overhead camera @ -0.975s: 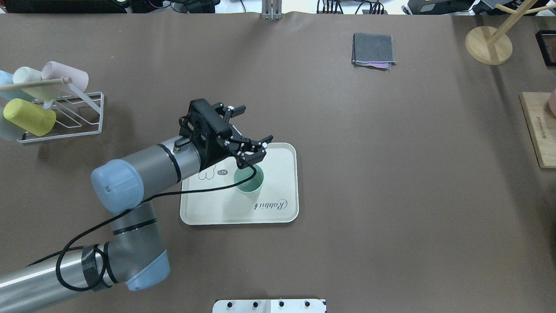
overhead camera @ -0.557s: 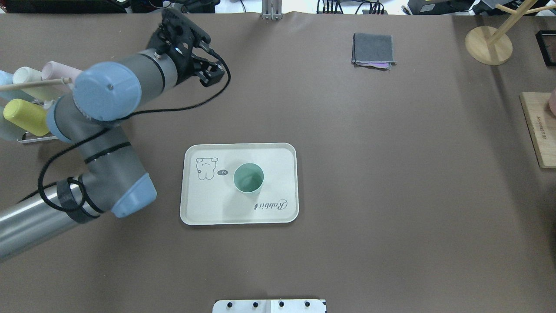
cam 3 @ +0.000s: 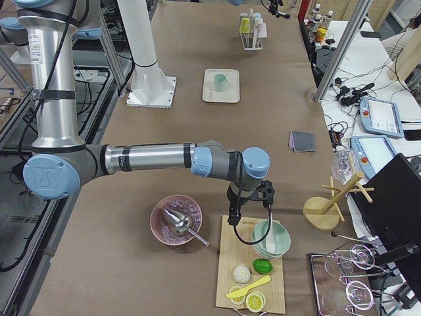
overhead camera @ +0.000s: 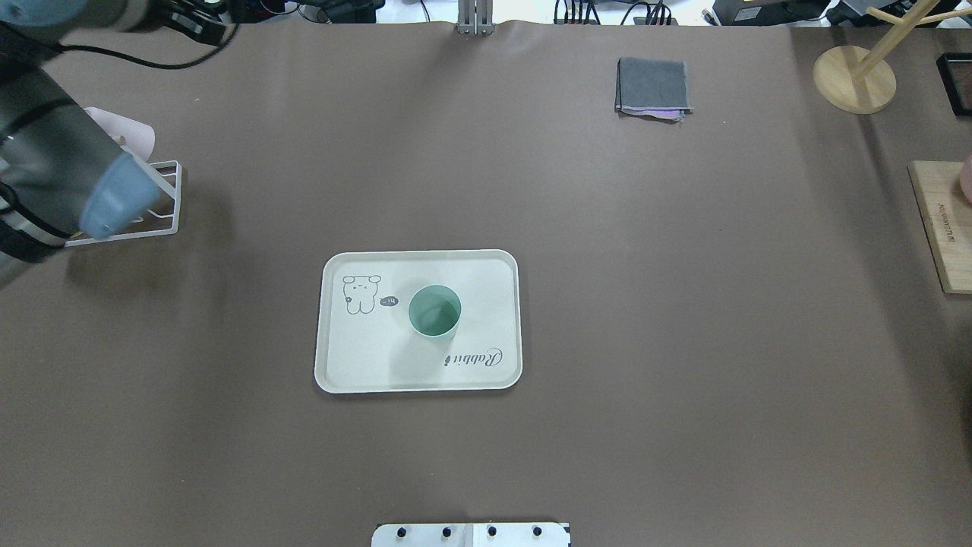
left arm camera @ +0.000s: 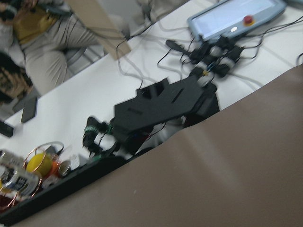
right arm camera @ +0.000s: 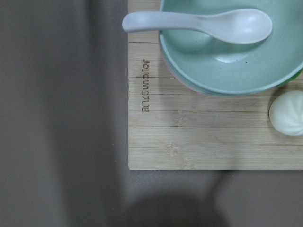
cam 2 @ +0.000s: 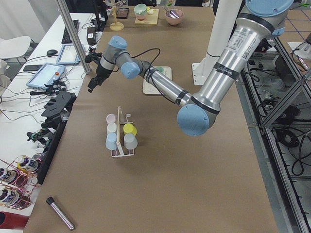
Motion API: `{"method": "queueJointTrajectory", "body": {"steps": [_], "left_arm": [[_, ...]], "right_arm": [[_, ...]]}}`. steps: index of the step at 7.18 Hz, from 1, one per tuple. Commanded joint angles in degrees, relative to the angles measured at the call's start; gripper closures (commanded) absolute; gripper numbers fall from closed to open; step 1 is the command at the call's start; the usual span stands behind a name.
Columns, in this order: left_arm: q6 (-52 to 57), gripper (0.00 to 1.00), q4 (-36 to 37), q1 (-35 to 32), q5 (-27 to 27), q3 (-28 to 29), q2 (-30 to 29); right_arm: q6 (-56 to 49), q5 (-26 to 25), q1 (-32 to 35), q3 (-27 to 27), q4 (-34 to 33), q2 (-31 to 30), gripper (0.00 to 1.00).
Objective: Pick up and place green cup on tray
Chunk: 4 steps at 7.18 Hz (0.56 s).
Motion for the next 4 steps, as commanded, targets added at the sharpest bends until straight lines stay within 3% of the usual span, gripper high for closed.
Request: {"method": "queueJointTrajectory", "body": {"steps": [1,2,4], "left_arm": [[0.2,0.02,1.2,-10.2,-17.0,5.5,6.7],[0.2,0.02,2.0,-11.6,-17.5,5.7,11.0],[0.4,0.02,2.0,-17.0,-27.6,5.7,18.4]], "right_arm": [[0.4,-0.1,0.0,0.1,0.2,0.0,0.0],[0.4,-0.4,0.0,0.1,0.2,0.0,0.0],[0.4,-0.7,0.0,-0.1,0.5,-0.1,0.0]]}}
